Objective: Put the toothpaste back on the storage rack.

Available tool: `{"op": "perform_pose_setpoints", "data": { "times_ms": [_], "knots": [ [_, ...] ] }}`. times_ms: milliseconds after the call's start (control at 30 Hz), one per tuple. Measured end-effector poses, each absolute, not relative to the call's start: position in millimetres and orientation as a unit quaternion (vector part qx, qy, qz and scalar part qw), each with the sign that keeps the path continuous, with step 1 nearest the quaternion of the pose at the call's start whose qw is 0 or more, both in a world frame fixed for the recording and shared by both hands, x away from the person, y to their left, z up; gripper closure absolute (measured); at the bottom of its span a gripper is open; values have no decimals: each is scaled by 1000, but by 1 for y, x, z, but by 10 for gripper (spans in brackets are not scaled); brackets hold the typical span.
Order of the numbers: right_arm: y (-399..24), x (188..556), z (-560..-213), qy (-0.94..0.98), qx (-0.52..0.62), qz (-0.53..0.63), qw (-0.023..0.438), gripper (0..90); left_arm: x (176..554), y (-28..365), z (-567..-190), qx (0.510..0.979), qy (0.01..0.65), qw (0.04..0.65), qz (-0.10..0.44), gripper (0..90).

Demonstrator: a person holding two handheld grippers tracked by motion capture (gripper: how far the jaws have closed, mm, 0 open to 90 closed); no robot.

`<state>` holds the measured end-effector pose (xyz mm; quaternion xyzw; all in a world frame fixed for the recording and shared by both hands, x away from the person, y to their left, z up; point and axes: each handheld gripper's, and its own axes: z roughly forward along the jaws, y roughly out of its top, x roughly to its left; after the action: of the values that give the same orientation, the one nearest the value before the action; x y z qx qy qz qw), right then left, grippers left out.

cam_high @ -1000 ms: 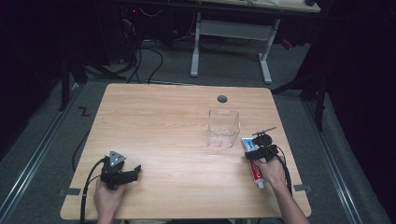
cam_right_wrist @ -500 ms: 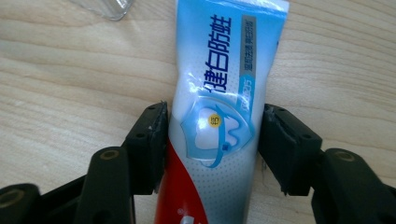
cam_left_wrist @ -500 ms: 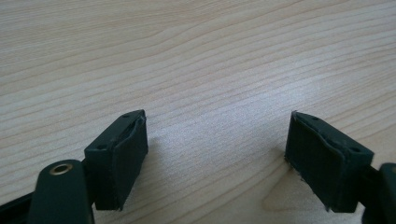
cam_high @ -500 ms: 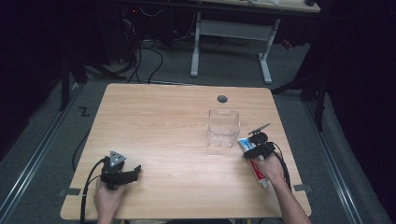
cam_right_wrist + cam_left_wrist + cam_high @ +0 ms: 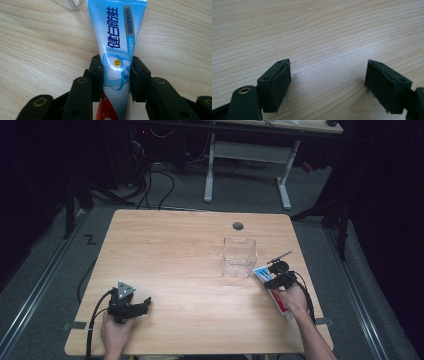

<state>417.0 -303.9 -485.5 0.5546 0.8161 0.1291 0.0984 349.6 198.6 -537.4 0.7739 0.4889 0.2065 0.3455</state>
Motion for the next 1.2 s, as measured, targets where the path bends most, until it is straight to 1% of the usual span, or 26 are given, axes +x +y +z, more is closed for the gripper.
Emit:
{"op": "perform_pose_setpoints", "data": {
  "times_ms": [167,333,533,900,1200],
  "knots": [
    [-305,416,-484,818,550,136,99,710,350,199,-537,774,489,346,207,214],
    [-308,414,-483,818,550,146,90,717,350,199,-537,774,489,346,207,214],
    [-309,409,-482,822,542,146,92,718,350,199,-537,775,489,345,206,214],
    [-313,397,-469,819,536,179,101,720,350,199,-537,774,489,345,207,214],
    [-317,387,-455,816,527,216,100,724,350,199,-537,774,489,345,207,215]
  ]
}}
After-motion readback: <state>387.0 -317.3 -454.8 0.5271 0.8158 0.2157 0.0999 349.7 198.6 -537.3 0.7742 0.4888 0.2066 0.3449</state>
